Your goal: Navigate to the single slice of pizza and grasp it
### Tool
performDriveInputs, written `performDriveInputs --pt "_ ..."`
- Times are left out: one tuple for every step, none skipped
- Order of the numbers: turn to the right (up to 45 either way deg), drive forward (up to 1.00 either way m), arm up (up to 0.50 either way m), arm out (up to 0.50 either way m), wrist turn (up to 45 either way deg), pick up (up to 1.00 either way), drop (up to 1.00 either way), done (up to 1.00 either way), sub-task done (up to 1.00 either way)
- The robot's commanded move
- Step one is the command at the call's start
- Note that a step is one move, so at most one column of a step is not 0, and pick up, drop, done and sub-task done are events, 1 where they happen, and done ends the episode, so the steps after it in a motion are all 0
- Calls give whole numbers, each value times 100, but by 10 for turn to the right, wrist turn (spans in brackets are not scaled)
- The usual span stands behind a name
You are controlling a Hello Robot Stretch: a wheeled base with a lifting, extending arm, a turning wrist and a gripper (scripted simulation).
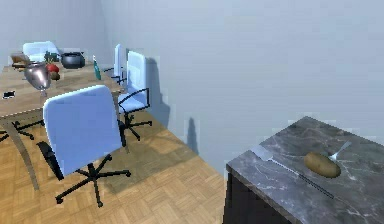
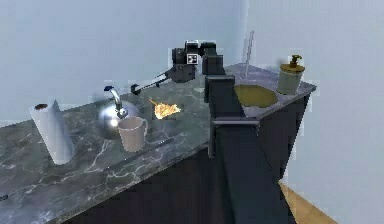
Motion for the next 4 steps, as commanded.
performDriveInputs --pt "0 0 0 0 90 0 0 0 0" --pt "0 0 -16 0 0 0 0 0 0" --pt "0 0 0 0 0 100 0 0 0" --pt "0 0 10 0 0 0 0 0 0"
